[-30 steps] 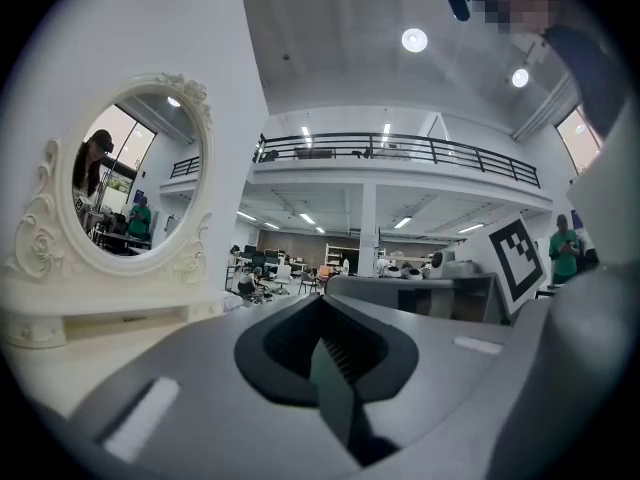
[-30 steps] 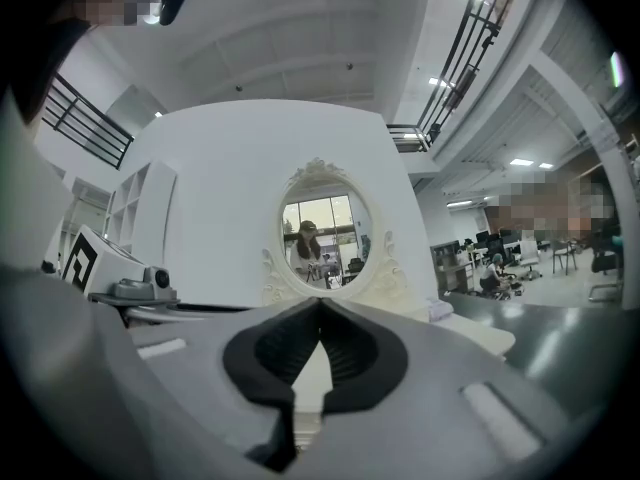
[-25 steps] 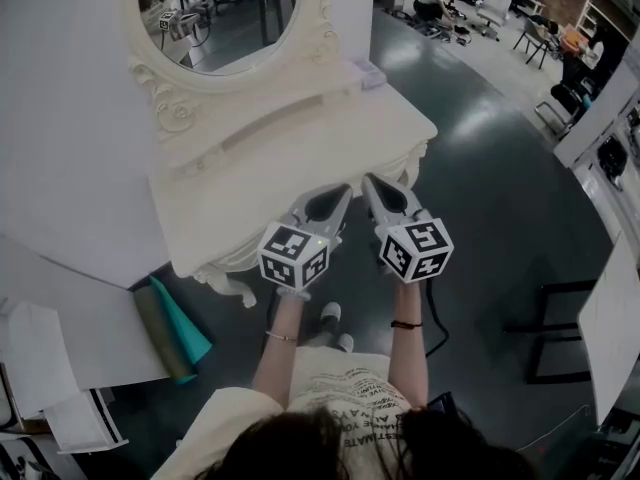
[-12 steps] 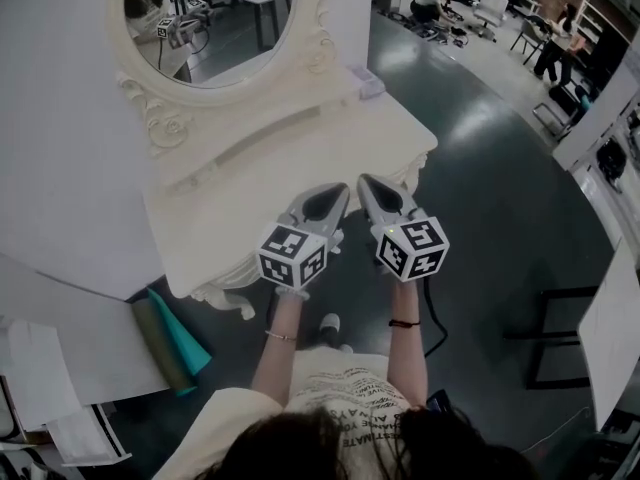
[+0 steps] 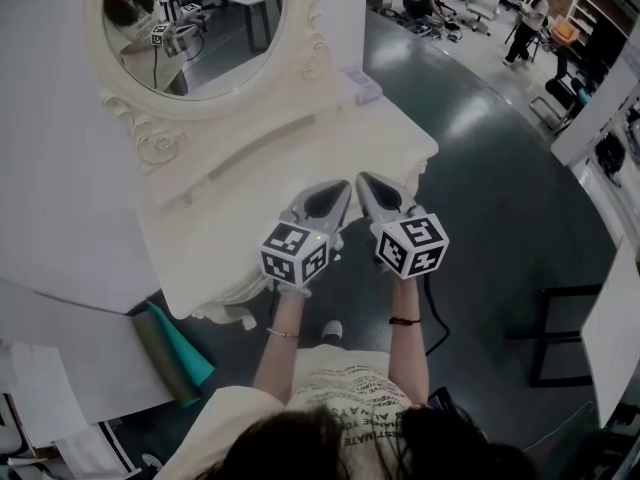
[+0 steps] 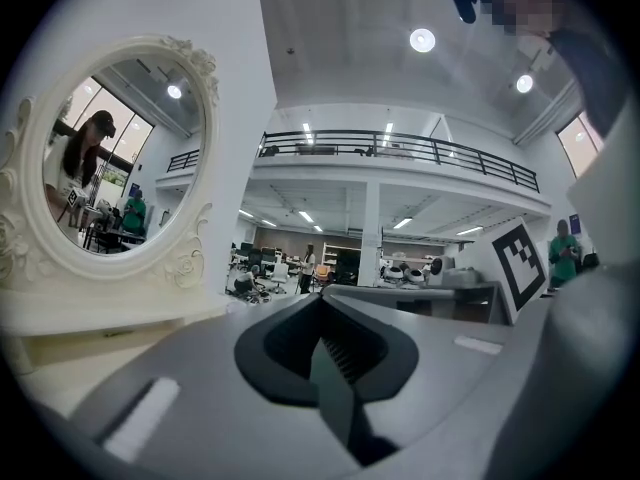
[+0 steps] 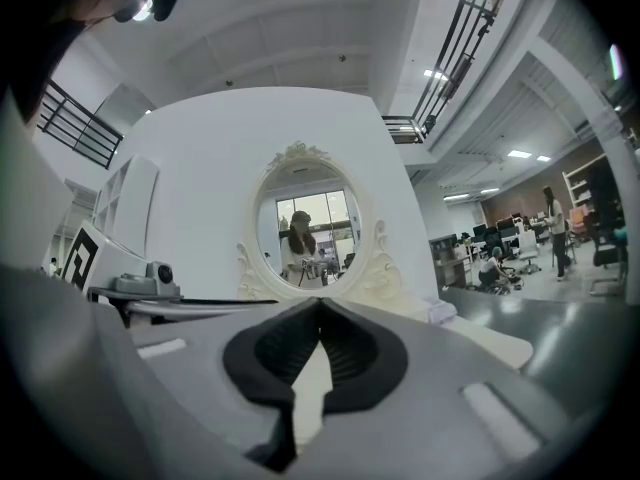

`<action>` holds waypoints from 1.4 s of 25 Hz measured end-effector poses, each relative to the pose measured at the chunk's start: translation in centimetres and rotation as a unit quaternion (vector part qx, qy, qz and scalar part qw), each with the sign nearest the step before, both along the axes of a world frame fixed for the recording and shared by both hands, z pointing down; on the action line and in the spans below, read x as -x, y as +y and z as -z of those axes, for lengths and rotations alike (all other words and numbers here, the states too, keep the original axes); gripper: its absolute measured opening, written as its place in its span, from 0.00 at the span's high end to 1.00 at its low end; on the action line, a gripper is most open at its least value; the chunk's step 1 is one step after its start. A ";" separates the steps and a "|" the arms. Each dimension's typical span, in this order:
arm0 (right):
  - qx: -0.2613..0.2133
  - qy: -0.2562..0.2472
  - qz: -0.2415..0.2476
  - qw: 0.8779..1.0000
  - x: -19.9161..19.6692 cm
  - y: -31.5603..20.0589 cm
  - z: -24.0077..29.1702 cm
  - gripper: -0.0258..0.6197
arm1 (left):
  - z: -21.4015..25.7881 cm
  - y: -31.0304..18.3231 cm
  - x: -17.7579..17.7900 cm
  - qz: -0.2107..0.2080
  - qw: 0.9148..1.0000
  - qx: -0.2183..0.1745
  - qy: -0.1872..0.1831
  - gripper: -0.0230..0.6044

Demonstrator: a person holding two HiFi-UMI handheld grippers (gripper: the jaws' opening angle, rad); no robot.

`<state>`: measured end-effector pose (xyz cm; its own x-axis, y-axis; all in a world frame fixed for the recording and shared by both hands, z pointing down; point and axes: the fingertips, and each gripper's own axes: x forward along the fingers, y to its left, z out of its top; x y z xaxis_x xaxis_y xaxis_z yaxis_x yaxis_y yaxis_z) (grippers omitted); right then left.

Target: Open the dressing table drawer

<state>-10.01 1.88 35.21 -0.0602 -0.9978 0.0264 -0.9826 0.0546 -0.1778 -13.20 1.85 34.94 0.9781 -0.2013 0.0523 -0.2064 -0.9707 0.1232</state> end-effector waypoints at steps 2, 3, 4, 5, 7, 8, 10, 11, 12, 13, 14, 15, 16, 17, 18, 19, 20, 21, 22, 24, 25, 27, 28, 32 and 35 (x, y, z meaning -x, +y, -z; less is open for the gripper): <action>0.002 -0.001 -0.004 1.000 -0.5 -0.6 -0.1 0.96 | -0.1 -0.6 -0.5 -0.004 1.000 0.001 0.000 0.96; 0.002 -0.002 -0.005 1.000 -0.7 -0.9 -0.2 0.96 | -0.2 -0.9 -0.7 -0.005 1.000 0.002 0.000 0.97; 0.003 -0.002 -0.007 1.000 -0.8 -1.2 -0.2 0.96 | -0.2 -1.3 -0.8 -0.006 1.000 0.003 0.000 0.96; 0.004 -0.002 -0.009 1.000 -0.9 -1.5 -0.3 0.96 | -0.3 -1.6 -1.0 -0.008 1.000 0.004 0.000 0.97; 0.006 0.000 -0.012 1.000 -1.2 -2.2 -0.4 0.96 | -0.3 -2.3 -1.2 -0.010 1.000 0.005 0.001 0.96; 0.006 0.001 -0.013 1.000 -1.3 -2.5 -0.3 0.96 | -0.3 -2.6 -1.3 -0.012 1.000 0.005 0.001 0.97; 0.007 0.003 -0.016 1.000 -1.5 -2.9 -0.3 0.96 | -0.2 -3.0 -1.5 -0.014 1.000 0.004 0.001 0.97; 0.007 0.003 -0.016 1.000 -1.5 -3.1 -0.3 0.96 | -0.2 -3.2 -1.6 -0.015 1.000 0.004 0.001 0.96; 0.008 0.002 -0.017 1.000 -1.5 -3.4 -0.4 0.96 | -0.2 -3.5 -1.6 -0.015 1.000 0.005 0.001 0.97; 0.009 0.002 -0.017 1.000 -1.6 -3.6 -0.5 0.96 | -0.3 -3.8 -1.6 -0.015 1.000 0.005 0.000 0.96; 0.009 0.001 -0.018 1.000 -1.7 -3.9 -0.6 0.96 | -0.4 -4.1 -1.6 -0.015 1.000 0.006 0.000 0.97; 0.010 0.000 -0.018 1.000 -1.8 -4.1 -0.8 0.96 | -0.6 -4.3 -1.7 -0.014 1.000 0.007 -0.001 0.96; 0.012 0.000 -0.019 1.000 -1.9 -4.3 -0.9 0.96 | -0.8 -4.6 -1.8 -0.013 1.000 0.008 -0.002 0.96; 0.013 -0.002 -0.019 1.000 -2.1 -4.5 -1.1 0.96 | -1.0 -4.9 -1.8 -0.012 1.000 0.009 -0.003 0.96; 0.014 -0.003 -0.019 1.000 -2.3 -4.7 -1.2 0.96 | -1.1 -5.1 -1.9 -0.010 1.000 0.011 -0.004 0.97; 0.015 -0.004 -0.019 1.000 -2.5 -4.9 -1.3 0.96 | -1.2 -5.4 -2.0 -0.009 1.000 0.012 -0.004 0.97; 0.016 -0.006 -0.019 1.000 -2.7 -5.2 -1.4 0.96 | -1.2 -5.6 -2.2 -0.007 1.000 0.012 -0.005 0.96; 0.017 -0.007 -0.018 1.000 -3.0 -5.4 -1.4 0.96 | -1.3 -5.9 -2.4 -0.006 1.000 0.013 -0.005 0.96; 0.018 -0.008 -0.017 1.000 -3.3 -5.7 -1.5 0.96 | -1.4 -6.2 -2.7 -0.004 1.000 0.014 -0.006 0.96; 0.021 -0.007 -0.011 1.000 -4.0 -6.4 -1.5 0.96 | -1.5 -6.8 -3.4 0.002 1.000 0.017 -0.005 0.96; 0.022 -0.006 -0.007 1.000 -4.4 -6.7 -1.5 0.96 | -1.5 -7.1 -3.7 0.006 1.000 0.019 -0.005 0.97; 0.024 -0.005 0.000 1.000 -5.3 -7.3 -1.4 0.96 | -1.4 -7.7 -4.6 0.013 1.000 0.021 -0.002 0.97; 0.025 -0.004 0.002 1.000 -5.7 -7.6 -1.4 0.96 | -1.3 -7.9 -5.1 0.016 1.000 0.022 0.000 0.96; 0.029 -0.002 0.015 0.999 -7.7 -8.6 -1.5 0.96 | -1.5 -8.9 -6.9 0.029 0.999 0.026 0.001 0.97; 0.033 -0.002 0.025 0.999 -9.3 -9.4 -1.7 0.96 | -1.6 -9.5 -8.5 0.039 0.999 0.028 0.002 0.96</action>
